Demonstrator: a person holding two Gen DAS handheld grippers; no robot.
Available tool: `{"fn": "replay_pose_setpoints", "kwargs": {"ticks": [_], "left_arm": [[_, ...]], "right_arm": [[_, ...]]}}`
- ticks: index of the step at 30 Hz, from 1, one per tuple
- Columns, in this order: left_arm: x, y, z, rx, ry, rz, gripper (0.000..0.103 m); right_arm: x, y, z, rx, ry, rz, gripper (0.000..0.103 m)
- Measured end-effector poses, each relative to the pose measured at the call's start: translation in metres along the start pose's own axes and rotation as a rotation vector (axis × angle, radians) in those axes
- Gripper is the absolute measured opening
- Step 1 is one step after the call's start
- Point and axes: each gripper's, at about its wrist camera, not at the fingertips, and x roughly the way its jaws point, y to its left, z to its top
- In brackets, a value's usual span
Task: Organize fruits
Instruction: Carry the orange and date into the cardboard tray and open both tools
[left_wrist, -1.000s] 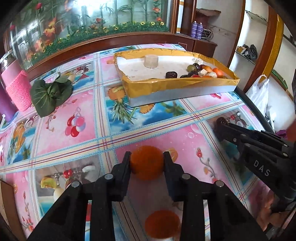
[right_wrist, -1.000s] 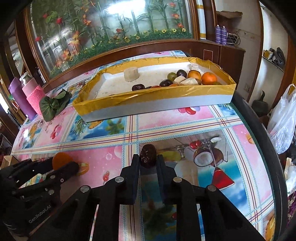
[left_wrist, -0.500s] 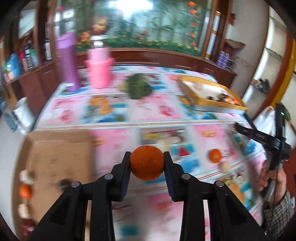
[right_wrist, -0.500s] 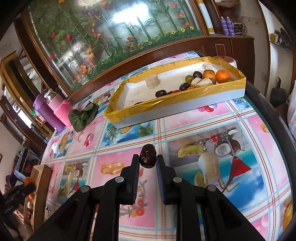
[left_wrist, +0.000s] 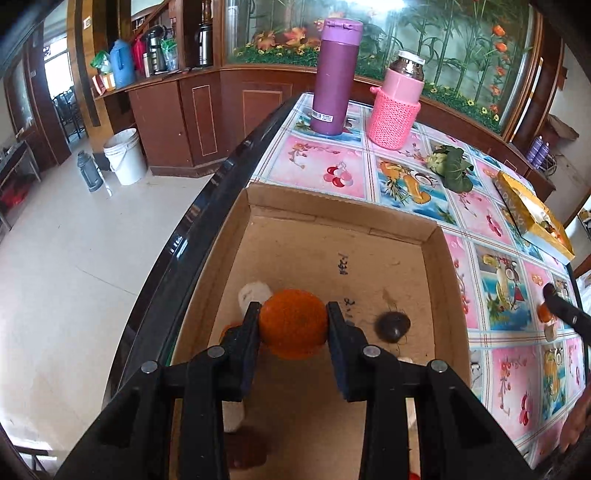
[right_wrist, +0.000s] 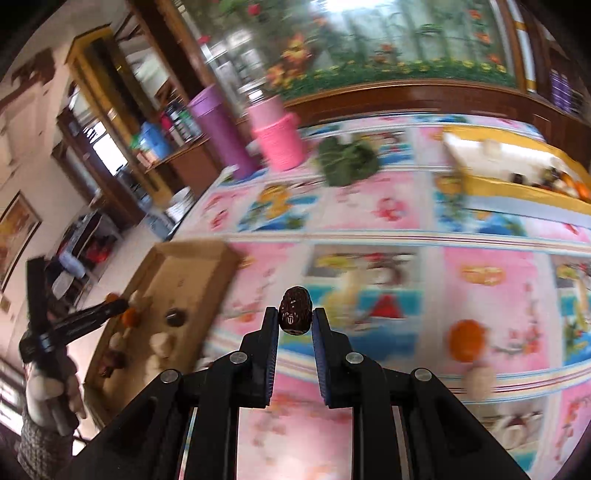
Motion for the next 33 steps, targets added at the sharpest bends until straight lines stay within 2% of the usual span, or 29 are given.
{"fn": "replay_pose_setpoints", "kwargs": {"ticks": [3, 8, 11, 14, 17, 19, 21, 23, 25, 27, 29, 31, 33], "left_arm": [[0.016, -0.009, 0.015, 0.000, 0.017, -0.031, 0.033], [0.044, -0.010, 0.032, -0.037, 0.047, -0.036, 0.033], [0.054, -0.005, 0.034, -0.066, 0.067, -0.042, 0.033], [0.053, 0.002, 0.033, -0.097, 0.062, -0.078, 0.034], [0.042, 0.007, 0.031, -0.101, 0.033, -0.088, 0.044], [0.027, 0.009, 0.028, -0.106, -0.004, -0.084, 0.046], [0.007, 0.009, 0.023, -0.107, -0.049, -0.077, 0.047], [-0.016, 0.006, 0.015, -0.104, -0.109, -0.037, 0.053], [-0.047, -0.001, 0.001, -0.097, -0.198, 0.051, 0.072], [-0.076, -0.011, -0.016, -0.104, -0.272, 0.084, 0.081], [-0.101, -0.025, -0.035, -0.116, -0.335, 0.116, 0.087], [-0.124, -0.043, -0.056, -0.115, -0.387, 0.135, 0.099], [-0.141, -0.061, -0.076, -0.102, -0.426, 0.122, 0.101]], "right_arm": [[0.029, 0.052, 0.000, -0.075, 0.048, 0.029, 0.020], [0.076, 0.103, 0.005, -0.162, 0.115, 0.023, 0.020], [0.104, 0.120, 0.009, -0.200, 0.148, -0.011, 0.020], [0.125, 0.129, 0.012, -0.229, 0.175, -0.039, 0.020], [0.135, 0.133, 0.012, -0.228, 0.179, -0.040, 0.021], [0.138, 0.132, 0.011, -0.225, 0.178, -0.043, 0.029], [0.135, 0.134, 0.011, -0.222, 0.161, -0.045, 0.037], [0.124, 0.133, 0.011, -0.204, 0.131, -0.032, 0.038], [0.103, 0.128, 0.010, -0.169, 0.094, -0.018, 0.041], [0.078, 0.120, 0.006, -0.132, 0.049, -0.023, 0.049], [0.047, 0.109, -0.004, -0.093, -0.008, -0.027, 0.053], [0.012, 0.097, -0.020, -0.056, -0.073, -0.041, 0.056], [-0.018, 0.088, -0.036, -0.042, -0.124, -0.065, 0.063]]}}
